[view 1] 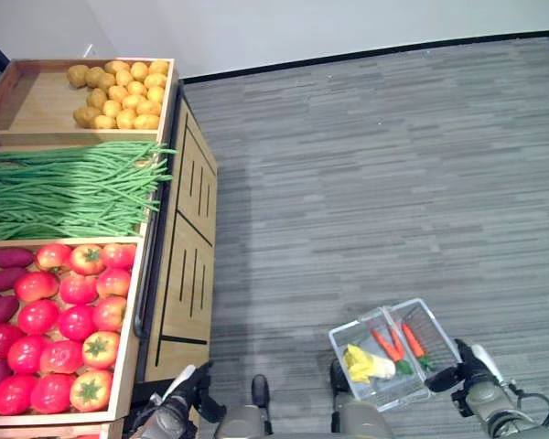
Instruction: Get the vegetables into the basket
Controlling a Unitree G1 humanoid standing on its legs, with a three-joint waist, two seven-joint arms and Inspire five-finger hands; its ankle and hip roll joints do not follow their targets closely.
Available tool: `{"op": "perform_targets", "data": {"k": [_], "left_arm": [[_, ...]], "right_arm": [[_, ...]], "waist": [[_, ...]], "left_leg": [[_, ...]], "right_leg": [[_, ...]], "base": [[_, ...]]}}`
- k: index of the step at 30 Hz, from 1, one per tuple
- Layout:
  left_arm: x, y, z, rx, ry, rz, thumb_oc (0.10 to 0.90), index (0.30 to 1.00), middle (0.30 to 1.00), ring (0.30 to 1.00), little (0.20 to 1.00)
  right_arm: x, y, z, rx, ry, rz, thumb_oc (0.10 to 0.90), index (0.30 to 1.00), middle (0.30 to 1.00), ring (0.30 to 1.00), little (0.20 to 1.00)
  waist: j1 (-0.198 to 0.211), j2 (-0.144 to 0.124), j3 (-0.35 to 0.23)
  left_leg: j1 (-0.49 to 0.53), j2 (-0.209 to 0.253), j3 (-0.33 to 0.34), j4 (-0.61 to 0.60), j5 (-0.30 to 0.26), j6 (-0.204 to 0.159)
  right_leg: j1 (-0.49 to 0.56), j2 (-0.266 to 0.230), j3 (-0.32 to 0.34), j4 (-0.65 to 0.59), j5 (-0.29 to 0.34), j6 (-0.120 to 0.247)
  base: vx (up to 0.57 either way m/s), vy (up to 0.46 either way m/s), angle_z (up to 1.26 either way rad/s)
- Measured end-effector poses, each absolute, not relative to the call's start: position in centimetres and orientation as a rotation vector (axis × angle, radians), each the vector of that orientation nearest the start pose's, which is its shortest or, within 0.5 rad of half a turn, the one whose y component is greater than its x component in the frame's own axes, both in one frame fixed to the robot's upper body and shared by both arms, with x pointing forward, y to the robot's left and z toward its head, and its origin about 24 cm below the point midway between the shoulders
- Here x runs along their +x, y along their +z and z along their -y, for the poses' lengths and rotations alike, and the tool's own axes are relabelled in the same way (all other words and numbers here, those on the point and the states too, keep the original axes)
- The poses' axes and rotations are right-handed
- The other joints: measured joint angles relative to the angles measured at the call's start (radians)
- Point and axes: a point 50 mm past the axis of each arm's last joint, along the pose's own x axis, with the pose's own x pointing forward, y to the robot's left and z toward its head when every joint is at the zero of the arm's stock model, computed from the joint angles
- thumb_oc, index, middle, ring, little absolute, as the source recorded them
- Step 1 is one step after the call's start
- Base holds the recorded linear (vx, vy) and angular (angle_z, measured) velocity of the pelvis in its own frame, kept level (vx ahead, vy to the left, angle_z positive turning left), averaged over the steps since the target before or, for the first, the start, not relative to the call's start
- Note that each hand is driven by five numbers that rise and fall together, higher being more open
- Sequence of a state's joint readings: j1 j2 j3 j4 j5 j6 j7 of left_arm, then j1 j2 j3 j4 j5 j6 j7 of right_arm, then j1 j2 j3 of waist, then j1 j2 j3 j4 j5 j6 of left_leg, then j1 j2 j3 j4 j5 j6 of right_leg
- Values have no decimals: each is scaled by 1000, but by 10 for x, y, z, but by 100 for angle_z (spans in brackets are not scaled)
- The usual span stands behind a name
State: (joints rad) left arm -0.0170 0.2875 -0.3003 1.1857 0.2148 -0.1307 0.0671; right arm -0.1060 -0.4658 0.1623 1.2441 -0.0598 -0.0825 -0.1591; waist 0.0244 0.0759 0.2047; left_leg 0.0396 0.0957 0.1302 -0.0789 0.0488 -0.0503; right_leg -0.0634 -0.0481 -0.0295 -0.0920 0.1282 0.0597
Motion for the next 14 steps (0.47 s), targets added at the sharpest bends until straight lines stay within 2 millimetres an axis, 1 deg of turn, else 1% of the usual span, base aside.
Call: {"op": "perform_targets", "data": {"k": [1,3,4,5,6,7,8,9,11,12,14], "left_arm": [[103,-155,-233,631,-201,-1072,900,1000,1000,1000,1000],[92,-157,-236,626,-193,-1116,900,1000,1000,1000,1000],[81,-160,-240,560,-118,-1168,900,1000,1000,1000,1000],[70,-162,-242,531,-84,-1215,900,1000,1000,1000,1000],[61,-164,-244,506,-59,-1255,900,1000,1000,1000,1000],[53,-165,-245,486,-37,-1282,900,1000,1000,1000,1000],[47,-166,-245,460,-12,-1302,900,1000,1000,1000,1000],[42,-167,-245,437,7,-1319,900,1000,1000,1000,1000],[35,-167,-244,418,21,-1340,900,1000,1000,1000,1000],[31,-168,-243,389,44,-1358,900,1000,1000,1000,1000],[27,-169,-242,371,56,-1375,900,1000,1000,1000,1000]], "right_arm": [[124,-124,310,-613,-195,-1064,900,1000,1000,1000,1000],[112,-133,298,-576,-173,-1094,900,1000,1000,1000,1000],[98,-142,284,-487,-168,-1121,900,1000,1000,1000,1000],[79,-151,273,-433,-147,-1181,900,1000,1000,1000,1000],[67,-156,265,-391,-142,-1215,900,1000,1000,1000,1000],[60,-159,260,-367,-130,-1244,900,1000,1000,1000,1000],[43,-163,255,-344,-121,-1294,900,1000,1000,1000,1000],[34,-165,251,-325,-122,-1317,900,1000,1000,1000,1000],[27,-167,248,-300,-122,-1340,900,1000,1000,1000,1000],[14,-168,245,-284,-123,-1381,900,1000,1000,1000,1000],[1,-169,244,-272,-116,-1427,900,1000,1000,1000,1000]], "waist": [[0,-9,-18],[-3,-20,-32],[-4,-35,-43],[-4,-46,-74],[-3,-54,-97],[-3,-60,-112],[-6,-64,-127],[-7,-66,-139],[-8,-67,-152],[-12,-68,-156],[-13,-69,-170]], "left_leg": [[5,1,0,0,-5,-2],[9,1,0,0,-6,-3],[28,2,-3,-2,-7,-3],[35,5,-3,-4,-14,-4],[41,5,-3,-6,-19,0],[49,4,-3,-6,-23,2],[52,3,-4,-6,-29,7],[55,2,-4,-7,-29,8],[59,0,-3,-8,-33,7],[67,-2,-3,-8,-35,7],[72,-2,-2,-8,-39,5]], "right_leg": [[3,2,0,0,-3,0],[9,1,-1,0,-4,0],[28,2,-7,1,-7,-2],[32,3,-7,0,-16,-4],[37,3,-9,0,-24,-12],[44,3,-9,0,-27,-10],[48,1,-8,0,-29,-10],[49,0,-9,0,-29,-9],[53,-2,-7,0,-30,-8],[61,-3,-7,0,-30,-7],[63,-3,-3,0,-30,-7]], "base": [[55,-3,-2],[44,2,2],[58,7,7],[67,17,6],[59,28,1],[38,24,0],[0,0,0],[34,18,0],[15,18,-1],[27,29,-3],[20,18,-5]]}}
